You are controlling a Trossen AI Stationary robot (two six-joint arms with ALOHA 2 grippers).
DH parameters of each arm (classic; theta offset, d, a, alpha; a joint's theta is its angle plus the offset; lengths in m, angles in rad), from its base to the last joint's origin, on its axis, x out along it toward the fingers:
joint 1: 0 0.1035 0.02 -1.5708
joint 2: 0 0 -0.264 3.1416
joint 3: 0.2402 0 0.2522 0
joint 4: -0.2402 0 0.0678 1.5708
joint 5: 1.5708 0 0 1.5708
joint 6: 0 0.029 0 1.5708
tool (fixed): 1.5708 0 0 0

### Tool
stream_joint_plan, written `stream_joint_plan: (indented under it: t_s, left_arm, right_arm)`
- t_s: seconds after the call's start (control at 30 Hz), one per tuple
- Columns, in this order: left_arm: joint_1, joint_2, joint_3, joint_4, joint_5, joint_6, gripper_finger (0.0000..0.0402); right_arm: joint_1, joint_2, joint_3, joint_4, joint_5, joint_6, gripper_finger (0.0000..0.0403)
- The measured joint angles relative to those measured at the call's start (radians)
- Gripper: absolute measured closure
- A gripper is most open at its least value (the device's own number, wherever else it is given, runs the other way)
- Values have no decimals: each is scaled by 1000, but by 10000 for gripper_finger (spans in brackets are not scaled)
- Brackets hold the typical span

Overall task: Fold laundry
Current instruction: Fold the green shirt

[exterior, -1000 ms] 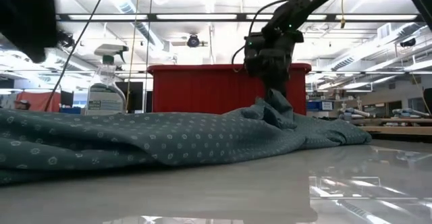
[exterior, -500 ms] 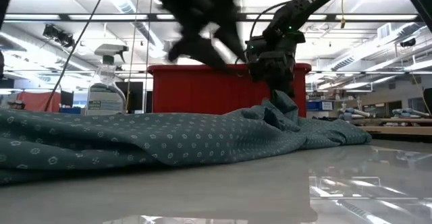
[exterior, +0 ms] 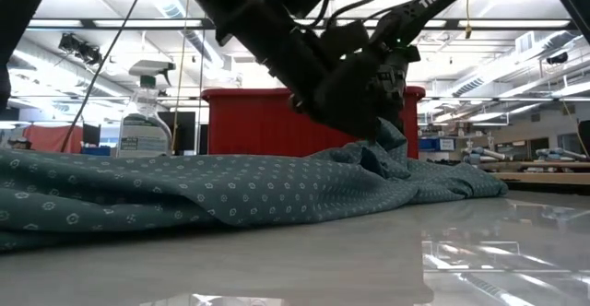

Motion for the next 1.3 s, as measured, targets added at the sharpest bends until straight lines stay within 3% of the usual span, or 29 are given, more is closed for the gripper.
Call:
stream_joint_plan:
  t_s: [0.2,0.37,0.53,0.9,1.07,1.2,1.3]
  left_arm:
    - [27,14,1,-7,-9,164,218]
    - [54,33,2,10,102,215,224]
    - [59,34,0,68,128,271,229]
    - [49,35,0,136,192,121,230]
    - [40,79,2,145,187,124,230]
    - [26,138,-1,125,89,114,244]
    - [16,117,0,135,3,50,280]
  right_arm:
    - [0,0,0,5,-16,10,399]
    - [-4,0,0,24,-19,41,399]
    - [-11,0,0,31,-18,54,399]
    - [-24,0,0,58,-18,75,399]
    - [-24,0,0,58,-18,71,399]
    - [-24,-1,0,50,-18,67,399]
    - [-24,-1,0,36,-18,60,399]
